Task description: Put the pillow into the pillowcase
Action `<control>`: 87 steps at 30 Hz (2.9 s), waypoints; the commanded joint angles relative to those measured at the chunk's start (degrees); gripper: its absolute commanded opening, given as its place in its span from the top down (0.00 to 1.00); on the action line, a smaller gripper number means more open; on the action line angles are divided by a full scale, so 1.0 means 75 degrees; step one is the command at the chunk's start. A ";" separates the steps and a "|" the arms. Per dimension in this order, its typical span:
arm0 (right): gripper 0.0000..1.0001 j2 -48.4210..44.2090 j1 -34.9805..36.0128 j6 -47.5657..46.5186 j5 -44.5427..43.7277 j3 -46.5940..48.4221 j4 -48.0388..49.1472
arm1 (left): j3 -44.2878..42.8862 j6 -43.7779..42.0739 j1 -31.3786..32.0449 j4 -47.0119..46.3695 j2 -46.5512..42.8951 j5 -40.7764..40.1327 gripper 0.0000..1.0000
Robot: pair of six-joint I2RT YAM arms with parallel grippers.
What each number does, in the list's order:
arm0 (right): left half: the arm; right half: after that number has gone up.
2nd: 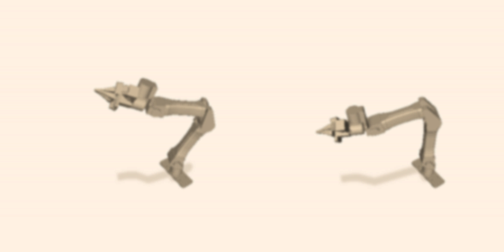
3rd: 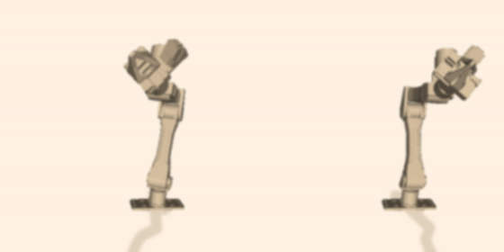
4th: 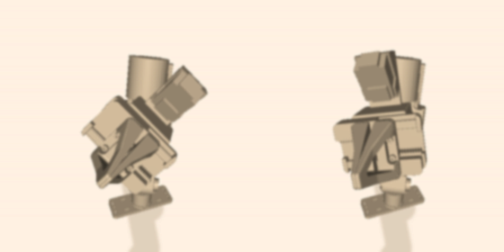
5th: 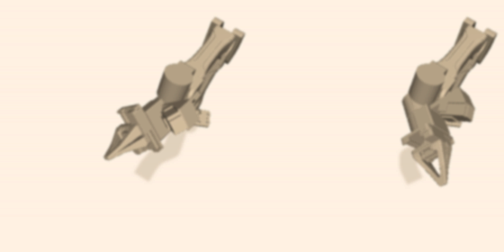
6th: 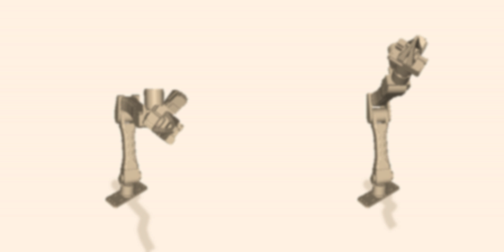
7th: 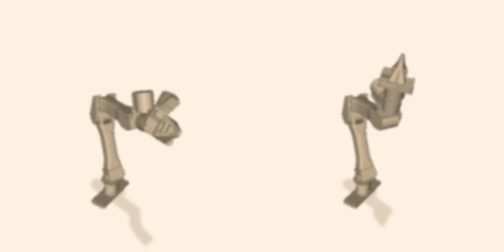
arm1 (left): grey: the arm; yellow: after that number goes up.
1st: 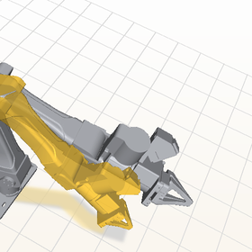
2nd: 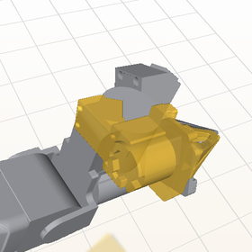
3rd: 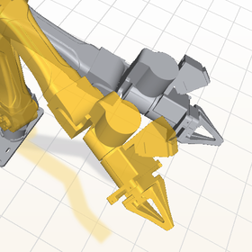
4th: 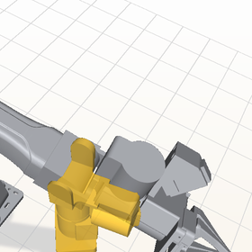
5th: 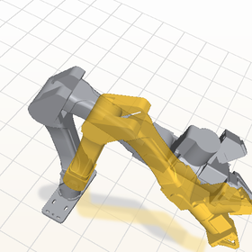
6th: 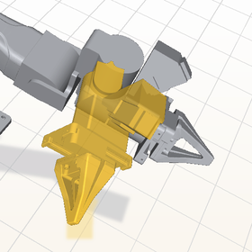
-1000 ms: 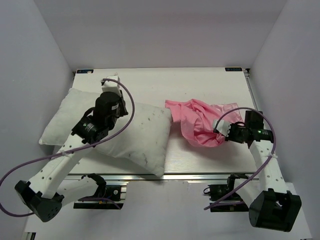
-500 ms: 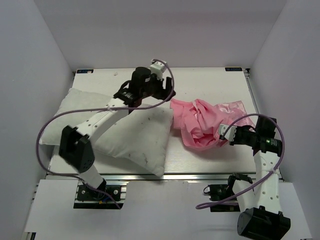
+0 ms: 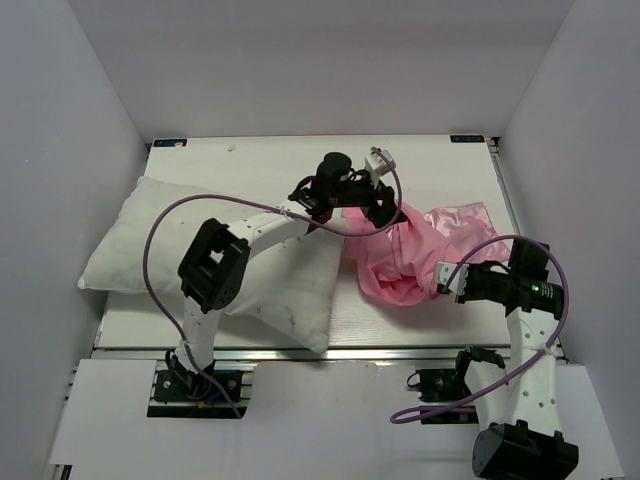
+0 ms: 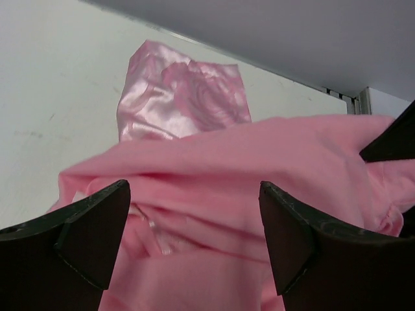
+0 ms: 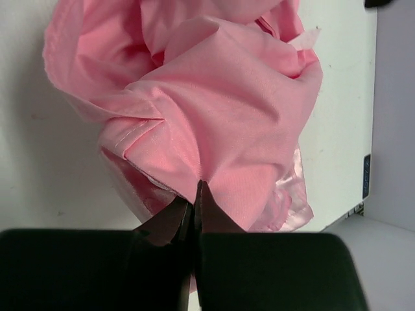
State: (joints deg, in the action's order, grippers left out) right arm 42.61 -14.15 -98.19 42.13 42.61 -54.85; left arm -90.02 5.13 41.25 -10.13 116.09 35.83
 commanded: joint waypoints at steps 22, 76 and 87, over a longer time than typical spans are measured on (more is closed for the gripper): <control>0.96 -0.0244 -0.0011 -0.0736 0.1343 0.0307 -0.1030 | -0.1380 -0.4410 0.0838 -0.0289 0.1676 0.0402 0.15; 0.84 0.5533 0.3714 1.0781 0.0885 0.5870 0.7594 | 0.0731 -0.1047 0.1917 -0.3300 -0.1076 0.0484 1.00; 0.83 0.6083 0.3961 1.2247 0.1437 0.7534 0.8450 | -0.0885 -0.0109 0.1917 -0.4473 -0.1451 0.0390 1.00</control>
State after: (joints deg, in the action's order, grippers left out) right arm 88.36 14.63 -11.99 50.68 92.29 1.19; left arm -91.22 1.63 55.20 -39.62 110.41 38.20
